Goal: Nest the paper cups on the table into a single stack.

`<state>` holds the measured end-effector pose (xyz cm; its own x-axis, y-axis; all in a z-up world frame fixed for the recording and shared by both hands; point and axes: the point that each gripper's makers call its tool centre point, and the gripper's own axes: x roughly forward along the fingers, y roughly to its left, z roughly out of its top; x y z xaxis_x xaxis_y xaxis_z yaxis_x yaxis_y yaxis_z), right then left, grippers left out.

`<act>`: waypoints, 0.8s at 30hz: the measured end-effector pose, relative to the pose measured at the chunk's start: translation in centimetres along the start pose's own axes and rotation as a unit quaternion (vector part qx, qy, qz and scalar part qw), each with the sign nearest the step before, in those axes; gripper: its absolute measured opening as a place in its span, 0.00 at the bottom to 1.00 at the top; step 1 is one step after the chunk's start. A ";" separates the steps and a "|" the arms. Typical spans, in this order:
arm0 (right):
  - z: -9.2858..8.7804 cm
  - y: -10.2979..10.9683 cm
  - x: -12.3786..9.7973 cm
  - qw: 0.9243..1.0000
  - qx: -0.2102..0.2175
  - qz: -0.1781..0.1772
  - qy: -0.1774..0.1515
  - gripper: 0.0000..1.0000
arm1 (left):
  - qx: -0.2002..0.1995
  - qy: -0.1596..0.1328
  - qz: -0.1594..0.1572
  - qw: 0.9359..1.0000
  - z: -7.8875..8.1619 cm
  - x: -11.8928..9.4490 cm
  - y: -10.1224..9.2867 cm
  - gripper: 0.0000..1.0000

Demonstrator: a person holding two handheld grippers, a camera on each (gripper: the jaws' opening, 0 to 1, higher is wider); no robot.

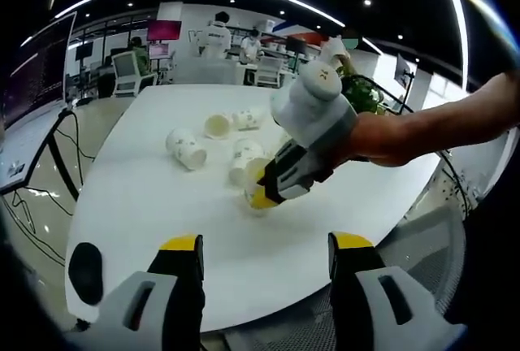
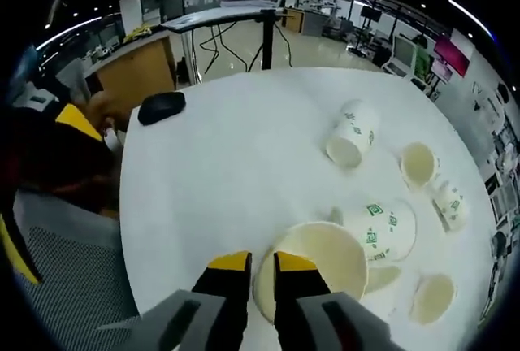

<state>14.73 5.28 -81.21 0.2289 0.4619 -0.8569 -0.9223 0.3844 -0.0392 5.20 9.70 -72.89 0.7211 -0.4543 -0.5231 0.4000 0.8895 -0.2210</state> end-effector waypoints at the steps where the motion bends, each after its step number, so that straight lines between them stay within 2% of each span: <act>1: 0.0 0.0 -0.2 1.000 -0.001 0.000 -0.001 0.12 | 0.000 0.000 0.000 1.000 0.0 0.0 0.0 0.61; 12: 0.4 -0.8 -1.0 1.000 -0.008 -0.003 -0.016 0.24 | 0.002 -0.005 0.002 1.000 0.6 0.4 0.0 0.61; 18: 2.4 -1.0 -3.8 0.997 -0.034 -0.011 -0.063 0.29 | 0.005 -0.010 0.002 1.000 0.9 0.9 0.3 0.61; 24: 3.2 -1.7 -6.0 0.995 -0.021 -0.016 -0.093 0.32 | 0.005 -0.011 0.001 1.000 1.0 1.4 0.6 0.61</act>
<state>15.96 4.43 -74.36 0.3076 0.5920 -0.7449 -0.9254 0.3683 -0.0894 7.03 9.54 -72.98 0.7344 -0.4535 -0.5050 0.4036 0.8900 -0.2122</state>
